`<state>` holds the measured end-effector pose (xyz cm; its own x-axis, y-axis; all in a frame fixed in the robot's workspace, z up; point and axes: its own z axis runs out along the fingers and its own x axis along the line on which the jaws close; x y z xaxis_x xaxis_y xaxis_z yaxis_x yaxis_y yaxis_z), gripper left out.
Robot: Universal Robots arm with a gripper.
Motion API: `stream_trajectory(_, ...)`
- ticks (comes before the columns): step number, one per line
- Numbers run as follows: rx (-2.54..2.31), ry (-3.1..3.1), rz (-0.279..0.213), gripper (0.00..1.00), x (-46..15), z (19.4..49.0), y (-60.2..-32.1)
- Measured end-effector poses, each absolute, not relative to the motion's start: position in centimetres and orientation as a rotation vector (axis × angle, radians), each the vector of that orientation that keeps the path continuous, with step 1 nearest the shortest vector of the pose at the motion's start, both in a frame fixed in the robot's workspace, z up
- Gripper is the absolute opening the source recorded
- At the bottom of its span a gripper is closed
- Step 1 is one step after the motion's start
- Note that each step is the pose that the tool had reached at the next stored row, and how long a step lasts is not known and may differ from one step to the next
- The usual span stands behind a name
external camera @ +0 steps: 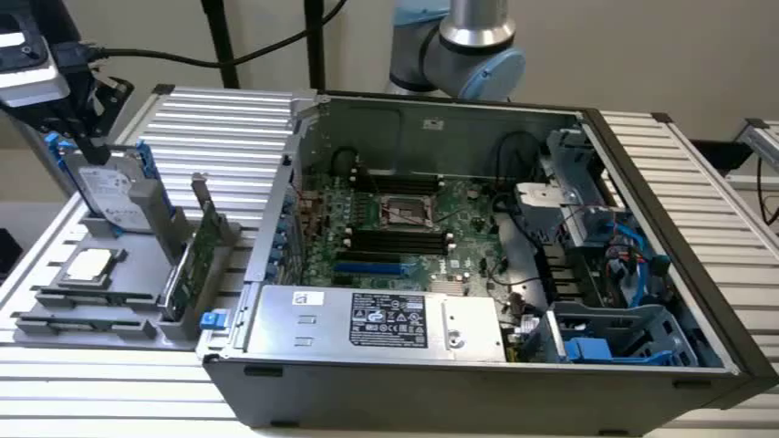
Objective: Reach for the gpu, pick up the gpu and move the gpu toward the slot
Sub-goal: 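Reach for the gpu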
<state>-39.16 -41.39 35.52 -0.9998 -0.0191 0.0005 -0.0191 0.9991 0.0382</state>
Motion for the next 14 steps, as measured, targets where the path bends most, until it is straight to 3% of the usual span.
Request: stream_trajectory(14,0.03,-3.14,-0.06,0.11,-39.06,35.54,-41.41)
